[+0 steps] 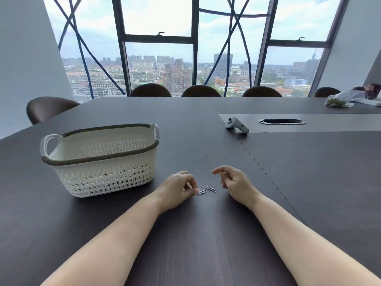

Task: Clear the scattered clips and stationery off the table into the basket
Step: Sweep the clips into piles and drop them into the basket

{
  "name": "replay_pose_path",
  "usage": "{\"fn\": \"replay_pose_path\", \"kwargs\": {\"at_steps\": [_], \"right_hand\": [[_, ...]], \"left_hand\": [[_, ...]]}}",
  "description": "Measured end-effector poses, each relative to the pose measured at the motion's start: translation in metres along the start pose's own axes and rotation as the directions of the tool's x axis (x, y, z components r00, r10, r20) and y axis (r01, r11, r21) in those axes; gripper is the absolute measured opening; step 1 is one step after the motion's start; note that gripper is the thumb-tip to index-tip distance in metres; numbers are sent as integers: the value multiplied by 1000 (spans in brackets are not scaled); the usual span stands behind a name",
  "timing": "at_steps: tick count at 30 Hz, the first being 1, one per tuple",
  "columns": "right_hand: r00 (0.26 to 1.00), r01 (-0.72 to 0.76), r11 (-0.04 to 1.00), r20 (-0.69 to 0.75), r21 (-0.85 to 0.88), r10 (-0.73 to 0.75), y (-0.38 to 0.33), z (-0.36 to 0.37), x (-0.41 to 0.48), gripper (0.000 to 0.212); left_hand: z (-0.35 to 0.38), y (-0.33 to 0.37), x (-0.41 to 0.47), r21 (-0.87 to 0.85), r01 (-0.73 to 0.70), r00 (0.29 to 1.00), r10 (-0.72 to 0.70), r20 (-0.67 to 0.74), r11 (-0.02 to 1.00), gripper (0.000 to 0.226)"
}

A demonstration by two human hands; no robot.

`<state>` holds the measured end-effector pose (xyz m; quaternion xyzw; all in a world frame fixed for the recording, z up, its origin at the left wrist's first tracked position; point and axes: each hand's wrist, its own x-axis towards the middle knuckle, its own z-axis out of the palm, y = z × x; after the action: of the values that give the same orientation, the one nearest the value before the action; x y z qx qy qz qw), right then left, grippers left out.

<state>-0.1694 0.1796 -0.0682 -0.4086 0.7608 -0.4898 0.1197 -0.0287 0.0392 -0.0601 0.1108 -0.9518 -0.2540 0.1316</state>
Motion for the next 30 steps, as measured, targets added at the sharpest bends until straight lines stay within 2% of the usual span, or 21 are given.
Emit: {"fn": "replay_pose_path", "kwargs": {"at_steps": [3,5,10,12,14,16,18,23,30], "right_hand": [[997,-42,989,-57,143,51,0,-4,3,30],[995,-58,986,-67,153,69,0,-4,4,33],[997,-81,997,-6,-12,81,-1,2,3,35],[996,-79,986,24,-149,83,-3,2,2,30],[996,-56,936,40,-348,75,-7,0,0,16],[997,-16,883,65,-468,52,-9,-3,-5,16],[994,21,867,101,-499,33,-10,-5,-8,20],[991,27,860,126,-510,44,-12,-3,-9,13],[981,0,833,163,-553,108,-14,-1,-6,12]], "left_hand": [[6,3,1,-10,7,1000,-8,-27,1000,11],[9,5,2,-8,18,999,-18,-35,1000,10],[10,10,2,-27,83,995,-85,-61,996,7],[10,11,2,-57,105,992,-109,-70,993,11],[11,12,2,-68,115,991,-119,-62,991,17],[11,12,2,-25,118,992,-119,-49,993,18],[11,12,3,13,127,991,-126,-36,992,16],[8,11,4,29,158,987,-158,18,987,20],[4,9,2,90,109,991,-116,70,990,20]]}}
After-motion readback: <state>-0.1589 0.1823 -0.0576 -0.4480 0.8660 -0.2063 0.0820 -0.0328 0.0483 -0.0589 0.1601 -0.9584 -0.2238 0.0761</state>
